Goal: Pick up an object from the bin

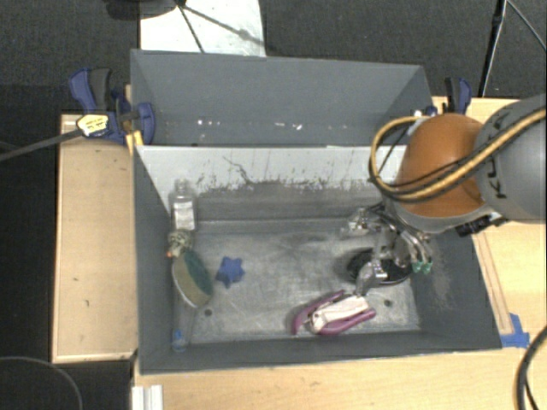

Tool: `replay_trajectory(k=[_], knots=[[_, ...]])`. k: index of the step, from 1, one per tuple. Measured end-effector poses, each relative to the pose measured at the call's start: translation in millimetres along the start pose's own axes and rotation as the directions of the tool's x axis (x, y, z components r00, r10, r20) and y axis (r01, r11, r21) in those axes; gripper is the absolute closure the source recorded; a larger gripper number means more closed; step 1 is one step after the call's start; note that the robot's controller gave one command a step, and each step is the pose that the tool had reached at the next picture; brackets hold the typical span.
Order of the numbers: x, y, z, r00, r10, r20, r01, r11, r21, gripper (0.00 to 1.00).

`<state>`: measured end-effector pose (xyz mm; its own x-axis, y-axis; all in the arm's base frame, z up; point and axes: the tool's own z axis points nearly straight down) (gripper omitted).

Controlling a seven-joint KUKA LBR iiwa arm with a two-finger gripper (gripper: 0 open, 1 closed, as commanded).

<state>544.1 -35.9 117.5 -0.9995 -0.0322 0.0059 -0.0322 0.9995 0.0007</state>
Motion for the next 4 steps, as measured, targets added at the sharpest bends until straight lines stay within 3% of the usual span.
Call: replay_trajectory(k=[1, 2, 3, 4], knots=[[-25.7, -53, 45, 0.991, 0.132, 0.013, -0.132, 0.991, -0.002, 0.00], [-38.7, -97, 45, 0.982, 0.189, 0.010, -0.189, 0.982, -0.006, 0.00], [-41.2, -96, 42, 0.982, 0.188, 0.019, -0.188, 0.982, -0.007, 1.00], [-37.3, -79, -121, 0.974, 0.225, 0.016, -0.225, 0.974, -0.002, 1.00]])
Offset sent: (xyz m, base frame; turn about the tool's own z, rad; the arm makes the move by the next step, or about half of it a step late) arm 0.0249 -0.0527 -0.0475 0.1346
